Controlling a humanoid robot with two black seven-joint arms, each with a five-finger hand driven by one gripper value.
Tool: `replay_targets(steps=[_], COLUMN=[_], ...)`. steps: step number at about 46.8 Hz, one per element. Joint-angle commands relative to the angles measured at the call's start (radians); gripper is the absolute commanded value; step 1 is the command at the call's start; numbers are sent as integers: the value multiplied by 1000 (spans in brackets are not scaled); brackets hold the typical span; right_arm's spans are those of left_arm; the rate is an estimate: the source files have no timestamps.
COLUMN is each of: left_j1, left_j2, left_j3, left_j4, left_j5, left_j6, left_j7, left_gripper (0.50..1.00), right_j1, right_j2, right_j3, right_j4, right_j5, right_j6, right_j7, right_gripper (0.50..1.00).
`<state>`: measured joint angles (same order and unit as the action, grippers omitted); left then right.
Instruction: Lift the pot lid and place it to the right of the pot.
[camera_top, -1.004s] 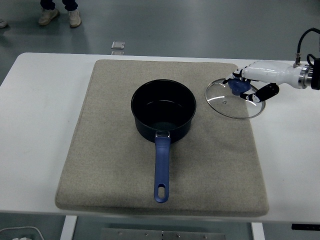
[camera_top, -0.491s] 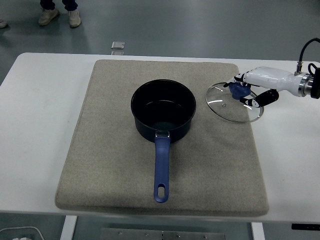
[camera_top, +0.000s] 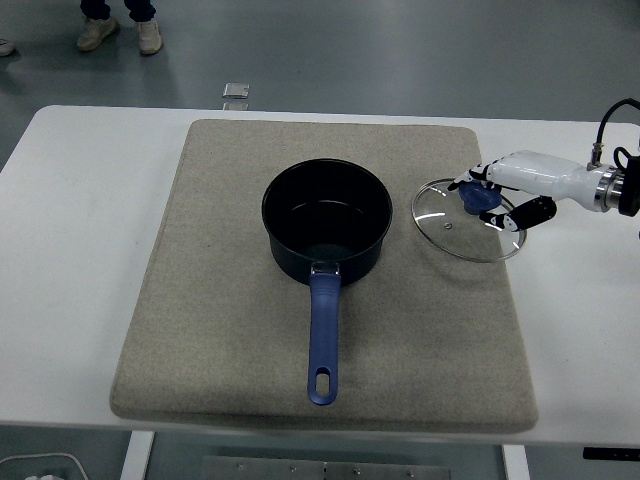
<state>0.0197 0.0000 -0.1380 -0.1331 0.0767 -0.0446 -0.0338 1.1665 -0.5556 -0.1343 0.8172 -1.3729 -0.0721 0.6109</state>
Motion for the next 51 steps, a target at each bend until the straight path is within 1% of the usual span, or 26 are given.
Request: replay_targets(steps=[1, 9, 10, 11, 12, 13, 20, 45, 48, 51], left_j1=[0, 0, 0, 0, 0, 0, 0, 0, 0, 0], left_j2=[0, 0, 0, 0, 0, 0, 0, 0, 0, 0], left_j3=[0, 0, 0, 0, 0, 0, 0, 0, -2, -2], left_j4=[0, 0, 1, 0, 0, 0, 0, 1, 0, 1], left_j5=[0, 0, 0, 0, 0, 0, 0, 0, 0, 0], left_j6=[0, 0, 0, 0, 0, 0, 0, 0, 0, 0], left_j7=[0, 0, 0, 0, 0, 0, 0, 0, 0, 0], left_gripper=[1000, 1000, 1000, 1000, 1000, 1000, 1000, 1000, 1000, 1000], right_j1=[-1, 1, 2, 4, 5, 5, 8, 18, 27, 54], right_j2=[-1, -4, -4, -6, -6, -7, -9, -12, -13, -21], right_j3=[1, 7, 7, 7, 4, -1, -5, 4, 4, 4], right_j4=[0, 0, -1, 0, 0, 2, 2, 3, 3, 3], right_j5=[0, 14, 29, 47, 67, 86, 123, 127, 129, 129], right_j6=[2, 6, 9, 12, 15, 17, 55, 49, 48, 44], right_j7=[0, 0, 0, 0, 0, 0, 0, 0, 0, 0], right_gripper=[500, 500, 693, 842, 909, 921, 921, 921, 921, 921])
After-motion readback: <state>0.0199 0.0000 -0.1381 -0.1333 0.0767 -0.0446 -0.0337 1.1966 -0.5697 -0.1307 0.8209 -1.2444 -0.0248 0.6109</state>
